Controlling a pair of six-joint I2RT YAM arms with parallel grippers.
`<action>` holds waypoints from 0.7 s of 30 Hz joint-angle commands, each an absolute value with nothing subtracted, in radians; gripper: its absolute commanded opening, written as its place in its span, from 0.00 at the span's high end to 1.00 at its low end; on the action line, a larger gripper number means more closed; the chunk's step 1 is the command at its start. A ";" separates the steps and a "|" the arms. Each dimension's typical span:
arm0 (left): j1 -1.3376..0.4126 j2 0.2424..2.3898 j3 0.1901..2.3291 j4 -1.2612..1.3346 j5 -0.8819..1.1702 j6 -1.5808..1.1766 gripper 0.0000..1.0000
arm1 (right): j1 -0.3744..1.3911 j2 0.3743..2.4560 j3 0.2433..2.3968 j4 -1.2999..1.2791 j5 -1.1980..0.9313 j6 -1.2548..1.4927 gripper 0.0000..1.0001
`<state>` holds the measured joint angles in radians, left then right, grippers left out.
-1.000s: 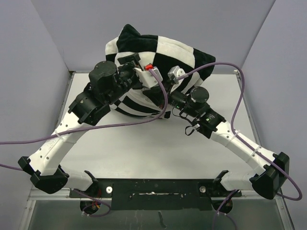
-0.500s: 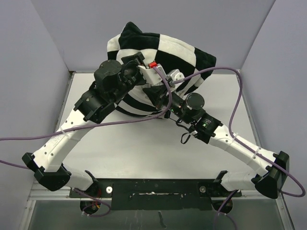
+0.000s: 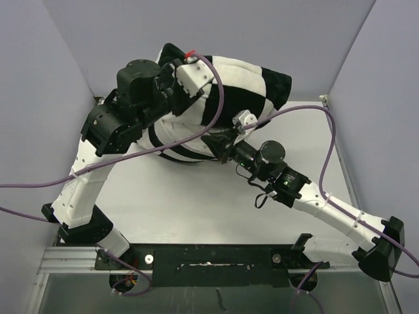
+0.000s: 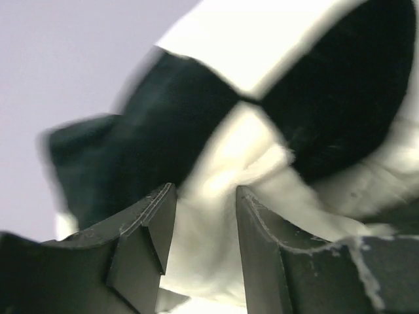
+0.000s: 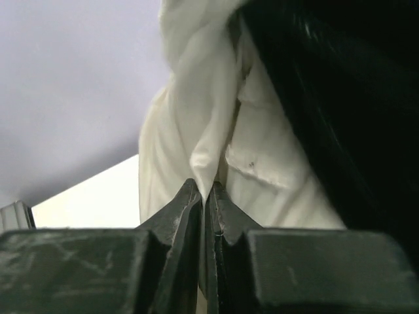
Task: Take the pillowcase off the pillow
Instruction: Remove the pillow from the pillowcase.
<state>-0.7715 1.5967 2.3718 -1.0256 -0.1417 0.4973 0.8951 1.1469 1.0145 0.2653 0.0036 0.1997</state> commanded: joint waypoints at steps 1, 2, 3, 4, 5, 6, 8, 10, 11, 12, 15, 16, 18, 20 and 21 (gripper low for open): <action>-0.728 1.463 2.336 -0.345 -0.442 0.534 1.00 | 0.861 1.135 0.898 0.017 -0.046 0.247 1.00; -0.727 1.444 2.304 -0.297 -0.456 0.548 1.00 | 0.857 1.133 0.883 0.022 -0.043 0.249 1.00; -0.728 1.434 2.293 -0.282 -0.456 0.553 1.00 | 0.856 1.131 0.871 0.024 -0.035 0.251 1.00; -0.729 1.426 2.285 -0.288 -0.449 0.550 1.00 | 0.856 1.133 0.862 0.027 -0.029 0.253 1.00; -0.729 1.423 2.278 -0.302 -0.445 0.548 1.00 | 0.855 1.133 0.856 0.030 -0.023 0.255 1.00; -0.730 1.419 2.270 -0.322 -0.443 0.546 1.00 | 0.854 1.134 0.854 0.032 -0.024 0.255 1.00; -0.730 1.421 2.267 -0.429 -0.401 0.526 1.00 | 0.857 1.133 0.870 0.034 -0.027 0.260 1.00; -0.732 1.419 2.277 -0.693 -0.236 0.506 1.00 | 0.860 1.133 0.904 0.031 -0.038 0.261 1.00; -0.743 1.398 2.254 -0.827 -0.103 0.504 0.95 | 0.861 1.132 0.925 0.026 -0.043 0.263 1.00; -0.758 1.360 2.190 -0.860 -0.032 0.510 0.87 | 0.861 1.130 0.944 0.023 -0.049 0.266 1.00; -0.838 1.174 1.857 -0.718 -0.015 0.603 0.64 | 0.857 1.121 0.999 0.028 -0.085 0.273 1.00; -0.858 1.132 1.777 -0.698 -0.031 0.643 0.60 | 0.855 1.120 1.022 0.027 -0.103 0.275 1.00; -0.869 1.107 1.724 -0.771 -0.032 0.652 0.46 | 0.850 1.126 1.073 0.019 -0.145 0.276 1.00; -0.870 1.111 1.728 -0.900 0.023 0.648 0.40 | 0.850 1.141 1.125 0.006 -0.171 0.271 1.00; -0.874 1.109 1.720 -0.940 0.044 0.655 0.38 | 0.850 1.150 1.150 0.002 -0.181 0.267 1.00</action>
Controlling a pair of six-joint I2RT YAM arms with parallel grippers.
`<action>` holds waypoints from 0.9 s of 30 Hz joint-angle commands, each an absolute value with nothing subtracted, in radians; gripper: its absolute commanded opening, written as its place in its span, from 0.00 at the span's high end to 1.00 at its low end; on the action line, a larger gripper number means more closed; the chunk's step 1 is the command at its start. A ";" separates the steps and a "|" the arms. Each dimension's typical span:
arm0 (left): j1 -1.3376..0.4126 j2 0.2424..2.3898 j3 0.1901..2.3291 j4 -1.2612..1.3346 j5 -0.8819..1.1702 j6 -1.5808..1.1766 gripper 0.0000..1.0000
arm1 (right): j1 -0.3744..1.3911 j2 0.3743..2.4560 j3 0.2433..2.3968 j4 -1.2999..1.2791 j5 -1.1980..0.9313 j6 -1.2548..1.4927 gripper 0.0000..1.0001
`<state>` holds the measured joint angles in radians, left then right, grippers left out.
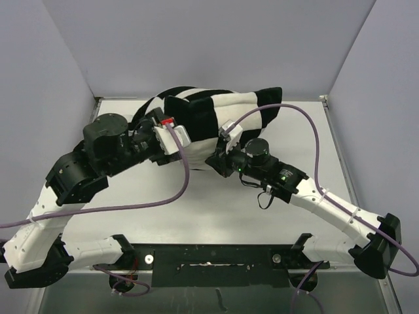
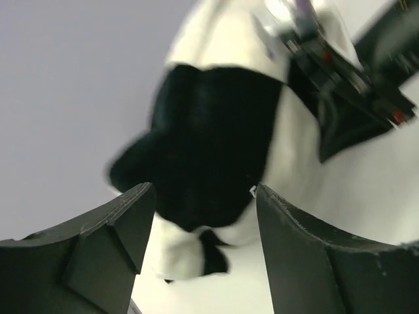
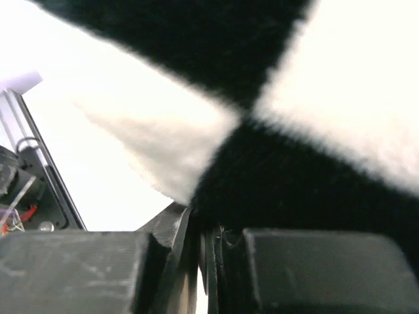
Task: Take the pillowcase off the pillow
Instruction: Remove the pillow from the pillowcase.
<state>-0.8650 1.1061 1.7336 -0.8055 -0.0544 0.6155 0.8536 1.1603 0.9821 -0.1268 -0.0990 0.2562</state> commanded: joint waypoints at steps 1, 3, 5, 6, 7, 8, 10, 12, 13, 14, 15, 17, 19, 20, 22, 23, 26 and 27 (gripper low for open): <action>-0.887 1.107 1.706 -0.950 0.035 0.665 0.36 | 0.851 1.159 1.171 0.000 -0.196 0.262 1.00; -0.906 1.105 1.669 -0.924 -0.016 0.704 0.35 | 0.858 1.181 1.204 -0.005 -0.223 0.260 1.00; -0.910 1.101 1.640 -0.877 -0.035 0.756 0.34 | 0.872 1.199 1.232 -0.009 -0.240 0.257 1.00; -0.911 1.096 1.622 -0.855 -0.033 0.803 0.34 | 0.877 1.212 1.242 -0.010 -0.255 0.255 1.00; -0.915 1.090 1.599 -0.825 -0.049 0.848 0.33 | 0.883 1.223 1.257 -0.015 -0.276 0.251 1.00; -0.920 1.086 1.572 -0.776 -0.077 0.886 0.32 | 0.890 1.237 1.273 -0.025 -0.292 0.246 1.00; -0.922 1.081 1.515 -0.645 -0.135 0.970 0.31 | 0.906 1.257 1.297 -0.045 -0.324 0.232 1.00; -0.921 1.073 1.464 -0.454 -0.171 1.045 0.30 | 0.913 1.263 1.302 -0.059 -0.361 0.231 1.00; -0.917 1.074 1.449 -0.377 -0.181 1.074 0.30 | 0.913 1.260 1.297 -0.061 -0.385 0.234 1.00; -0.910 1.080 1.448 -0.328 -0.185 1.088 0.30 | 0.912 1.255 1.291 -0.064 -0.408 0.235 1.00; -0.896 1.094 1.467 -0.321 -0.181 1.081 0.30 | 0.911 1.248 1.287 -0.069 -0.434 0.235 1.00; -0.852 1.148 1.568 -0.474 -0.158 1.013 0.30 | 0.912 1.241 1.283 -0.082 -0.467 0.235 1.00; -0.797 1.223 1.683 -0.710 -0.105 0.916 0.30 | 0.910 1.236 1.285 -0.088 -0.494 0.241 1.00; -0.763 1.262 1.745 -0.861 -0.043 0.874 0.30 | 0.910 1.234 1.286 -0.088 -0.502 0.245 1.00; -0.698 1.341 1.857 -1.119 0.088 0.796 0.32 | 0.901 1.226 1.289 -0.088 -0.522 0.252 1.00; -0.664 1.376 1.897 -1.204 0.146 0.762 0.34 | 0.893 1.223 1.290 -0.087 -0.534 0.258 1.00; -0.585 1.444 1.968 -1.363 0.273 0.690 0.44 | 0.849 1.205 1.283 -0.083 -0.560 0.282 1.00; -0.563 1.461 1.974 -1.399 0.303 0.687 0.55 | 0.830 1.198 1.279 -0.081 -0.571 0.294 1.00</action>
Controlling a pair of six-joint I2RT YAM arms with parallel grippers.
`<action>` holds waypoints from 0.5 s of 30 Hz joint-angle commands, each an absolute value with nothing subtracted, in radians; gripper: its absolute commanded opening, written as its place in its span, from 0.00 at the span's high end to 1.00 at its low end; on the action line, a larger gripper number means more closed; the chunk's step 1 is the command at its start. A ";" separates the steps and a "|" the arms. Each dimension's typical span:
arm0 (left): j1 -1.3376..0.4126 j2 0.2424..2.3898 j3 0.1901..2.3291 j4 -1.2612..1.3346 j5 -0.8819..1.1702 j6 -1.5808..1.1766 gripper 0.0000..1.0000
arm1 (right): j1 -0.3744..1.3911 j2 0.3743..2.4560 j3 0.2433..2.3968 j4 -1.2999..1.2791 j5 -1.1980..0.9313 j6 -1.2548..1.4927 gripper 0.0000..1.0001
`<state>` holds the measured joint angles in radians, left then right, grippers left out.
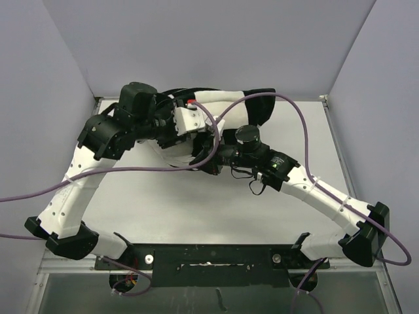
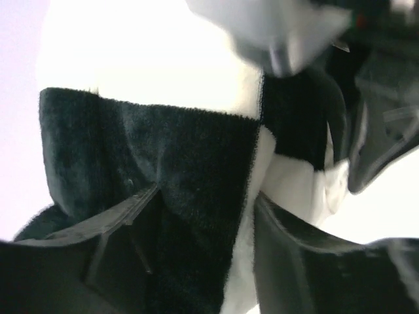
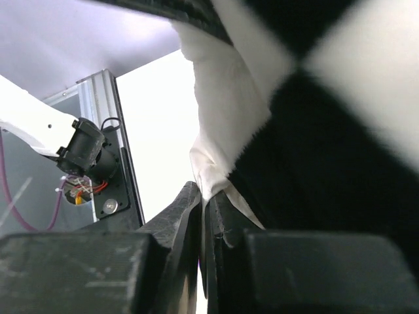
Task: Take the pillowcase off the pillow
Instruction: Remove the pillow from the pillowcase.
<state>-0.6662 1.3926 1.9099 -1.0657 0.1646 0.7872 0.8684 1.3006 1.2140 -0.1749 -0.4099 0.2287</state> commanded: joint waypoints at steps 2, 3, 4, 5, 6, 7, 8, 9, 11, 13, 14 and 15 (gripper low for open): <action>-0.528 1.477 1.953 -1.425 0.324 0.682 0.88 | 0.786 1.183 1.276 -0.075 -0.591 0.320 1.00; -0.514 1.475 1.934 -1.418 0.324 0.683 0.97 | 0.764 1.178 1.276 -0.076 -0.599 0.328 1.00; -0.501 1.465 1.914 -1.400 0.327 0.684 1.00 | 0.745 1.173 1.279 -0.081 -0.607 0.332 1.00; -0.488 1.448 1.899 -1.375 0.334 0.679 1.00 | 0.728 1.166 1.284 -0.095 -0.609 0.335 0.99; -0.476 1.431 1.887 -1.347 0.341 0.673 1.00 | 0.705 1.163 1.290 -0.116 -0.614 0.337 0.93; -0.468 1.419 1.881 -1.316 0.347 0.664 1.00 | 0.676 1.153 1.291 -0.136 -0.625 0.342 0.79; -0.460 1.408 1.880 -1.300 0.350 0.658 1.00 | 0.643 1.143 1.287 -0.145 -0.641 0.351 0.62; -0.454 1.401 1.883 -1.290 0.352 0.654 1.00 | 0.603 1.129 1.277 -0.150 -0.663 0.361 0.49; -0.442 1.396 1.897 -1.283 0.347 0.658 1.00 | 0.526 1.099 1.257 -0.176 -0.687 0.373 0.34; -0.422 1.392 1.902 -1.281 0.341 0.665 1.00 | 0.443 1.067 1.240 -0.202 -0.695 0.373 0.27; -0.414 1.387 1.903 -1.279 0.337 0.672 1.00 | 0.397 1.053 1.229 -0.205 -0.703 0.377 0.25; -0.408 1.381 1.901 -1.274 0.336 0.677 1.00 | 0.356 1.041 1.217 -0.205 -0.709 0.381 0.23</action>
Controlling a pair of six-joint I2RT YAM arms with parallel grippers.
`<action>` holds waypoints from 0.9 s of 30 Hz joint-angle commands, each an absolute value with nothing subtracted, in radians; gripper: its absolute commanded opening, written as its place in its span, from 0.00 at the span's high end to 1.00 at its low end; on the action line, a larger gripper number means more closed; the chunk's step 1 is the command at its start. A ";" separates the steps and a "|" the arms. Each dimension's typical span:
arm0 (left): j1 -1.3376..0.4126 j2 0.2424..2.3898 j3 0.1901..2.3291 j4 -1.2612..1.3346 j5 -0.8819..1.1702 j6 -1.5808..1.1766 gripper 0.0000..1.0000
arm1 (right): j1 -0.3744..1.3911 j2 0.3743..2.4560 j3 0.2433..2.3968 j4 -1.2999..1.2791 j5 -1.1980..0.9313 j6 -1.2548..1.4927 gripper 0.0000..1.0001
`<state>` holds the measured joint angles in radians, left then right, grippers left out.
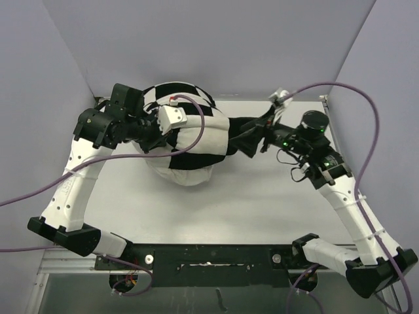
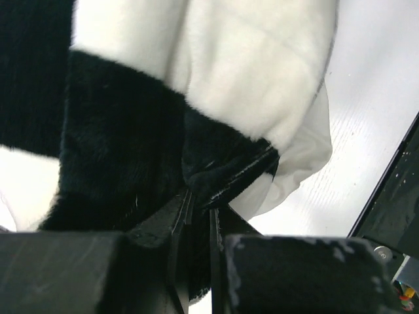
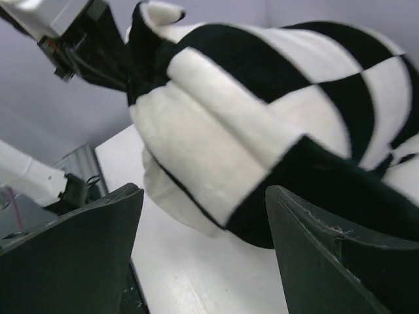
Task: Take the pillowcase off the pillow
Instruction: Remove the pillow from the pillowcase.
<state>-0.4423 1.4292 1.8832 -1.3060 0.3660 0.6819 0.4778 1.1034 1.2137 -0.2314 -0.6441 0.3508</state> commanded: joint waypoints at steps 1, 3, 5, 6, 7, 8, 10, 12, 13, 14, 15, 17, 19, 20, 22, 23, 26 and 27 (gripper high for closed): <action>-0.403 1.374 1.900 -1.270 0.337 0.682 1.00 | 0.310 1.035 1.207 -0.200 -0.717 0.388 0.21; -0.402 1.358 1.898 -1.258 0.333 0.686 1.00 | 0.219 1.033 1.169 -0.165 -0.769 0.415 0.18; -0.402 1.342 1.895 -1.243 0.326 0.692 1.00 | 0.179 1.044 1.126 -0.123 -0.835 0.423 0.16; -0.401 1.336 1.895 -1.236 0.320 0.698 1.00 | 0.177 1.048 1.105 -0.106 -0.871 0.406 0.14; -0.401 1.331 1.896 -1.232 0.315 0.703 1.00 | 0.178 1.050 1.083 -0.101 -0.897 0.383 0.13; -0.400 1.327 1.897 -1.227 0.311 0.708 1.00 | 0.178 1.052 1.060 -0.088 -0.919 0.367 0.12; -0.401 1.320 1.904 -1.220 0.305 0.715 1.00 | 0.178 1.055 1.021 -0.055 -0.955 0.343 0.10; -0.401 1.316 1.917 -1.219 0.303 0.718 1.00 | 0.182 1.065 1.002 -0.030 -0.980 0.351 0.10; -0.400 1.316 1.926 -1.219 0.304 0.717 1.00 | 0.189 1.074 0.991 -0.004 -0.993 0.364 0.10; -0.401 1.316 1.935 -1.221 0.305 0.717 1.00 | 0.203 1.082 0.985 0.026 -0.995 0.376 0.11; -0.401 1.316 1.943 -1.224 0.306 0.716 1.00 | 0.222 1.091 0.982 0.051 -0.986 0.381 0.11; -0.402 1.317 1.964 -1.227 0.305 0.714 1.00 | 0.280 1.128 0.996 0.067 -0.929 0.371 0.12; -0.402 1.321 1.994 -1.232 0.306 0.711 1.00 | 0.343 1.179 1.039 0.051 -0.883 0.351 0.14; -0.402 1.324 2.014 -1.236 0.306 0.711 1.00 | 0.371 1.207 1.065 0.049 -0.856 0.346 0.17; -0.402 1.334 2.078 -1.250 0.305 0.713 1.00 | 0.417 1.251 1.124 0.054 -0.810 0.342 0.24; -0.402 1.341 2.112 -1.261 0.305 0.713 1.00 | 0.423 1.267 1.150 0.065 -0.787 0.347 0.30; -0.402 1.370 2.227 -1.313 0.297 0.723 1.00 | 0.423 1.299 1.226 0.100 -0.726 0.385 0.60; -0.401 1.379 2.261 -1.326 0.294 0.728 1.00 | 0.423 1.308 1.257 0.106 -0.716 0.393 0.69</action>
<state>-0.4019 1.3945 2.0659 -1.3705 0.2646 0.7219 0.4210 1.2976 1.1255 -0.0139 -0.8185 0.3637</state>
